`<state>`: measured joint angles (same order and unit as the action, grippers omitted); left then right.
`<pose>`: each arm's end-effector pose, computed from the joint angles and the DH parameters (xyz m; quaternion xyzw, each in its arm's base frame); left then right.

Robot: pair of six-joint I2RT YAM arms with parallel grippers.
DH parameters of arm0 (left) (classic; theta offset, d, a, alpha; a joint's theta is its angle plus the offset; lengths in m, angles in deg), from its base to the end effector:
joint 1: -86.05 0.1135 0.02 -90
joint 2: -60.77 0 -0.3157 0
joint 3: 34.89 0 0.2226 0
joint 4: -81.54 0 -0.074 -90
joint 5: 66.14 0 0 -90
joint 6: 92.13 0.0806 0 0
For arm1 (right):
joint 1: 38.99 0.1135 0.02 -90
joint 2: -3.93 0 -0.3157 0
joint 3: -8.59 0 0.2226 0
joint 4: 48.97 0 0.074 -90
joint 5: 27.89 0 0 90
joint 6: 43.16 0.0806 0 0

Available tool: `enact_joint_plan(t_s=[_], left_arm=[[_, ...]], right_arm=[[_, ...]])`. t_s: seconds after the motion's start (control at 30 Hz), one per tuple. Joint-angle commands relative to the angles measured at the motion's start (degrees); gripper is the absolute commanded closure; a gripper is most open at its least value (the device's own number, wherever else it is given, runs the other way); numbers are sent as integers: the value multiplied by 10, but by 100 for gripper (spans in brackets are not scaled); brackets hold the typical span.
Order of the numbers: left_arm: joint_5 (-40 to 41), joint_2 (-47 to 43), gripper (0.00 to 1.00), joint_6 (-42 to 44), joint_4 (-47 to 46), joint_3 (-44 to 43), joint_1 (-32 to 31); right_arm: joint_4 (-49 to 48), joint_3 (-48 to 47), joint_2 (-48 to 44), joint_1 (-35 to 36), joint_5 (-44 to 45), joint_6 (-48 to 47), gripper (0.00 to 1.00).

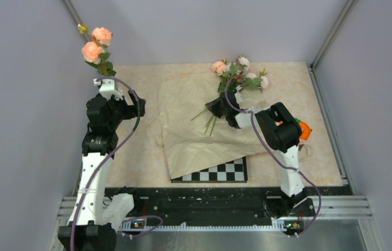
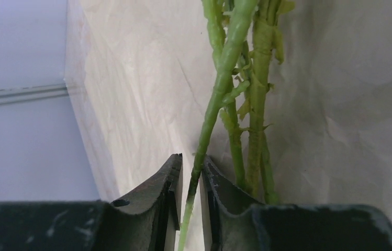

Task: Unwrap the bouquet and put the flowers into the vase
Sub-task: Pick up the fake flower from the wrapping paper.

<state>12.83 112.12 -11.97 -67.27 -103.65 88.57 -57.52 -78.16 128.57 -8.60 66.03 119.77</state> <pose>0.1844 -0.0073 0.3902 -0.0253 0.7850 -0.1147 0.6082 0.4425 0.2531 0.1609 0.3290 0.7976 0.3775 0.3362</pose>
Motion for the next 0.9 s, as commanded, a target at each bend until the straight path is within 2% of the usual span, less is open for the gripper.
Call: enact_joint_plan(t_s=[0.0,0.3,0.57,0.87], left_arm=[[3,-13,1,8,-10,2,-3],[4,-15,1,10,-10,3,-3],[4,-17,1,10,-9,6,-3],[3,-16,1,9,-9,6,-3]], right_arm=[[-16,-11,6,8,31,10,83],[-70,52,-59,7,65,7,100],[-111,110,-124,8,78,3,100],[-113,142,-191,8,95,-59,100]])
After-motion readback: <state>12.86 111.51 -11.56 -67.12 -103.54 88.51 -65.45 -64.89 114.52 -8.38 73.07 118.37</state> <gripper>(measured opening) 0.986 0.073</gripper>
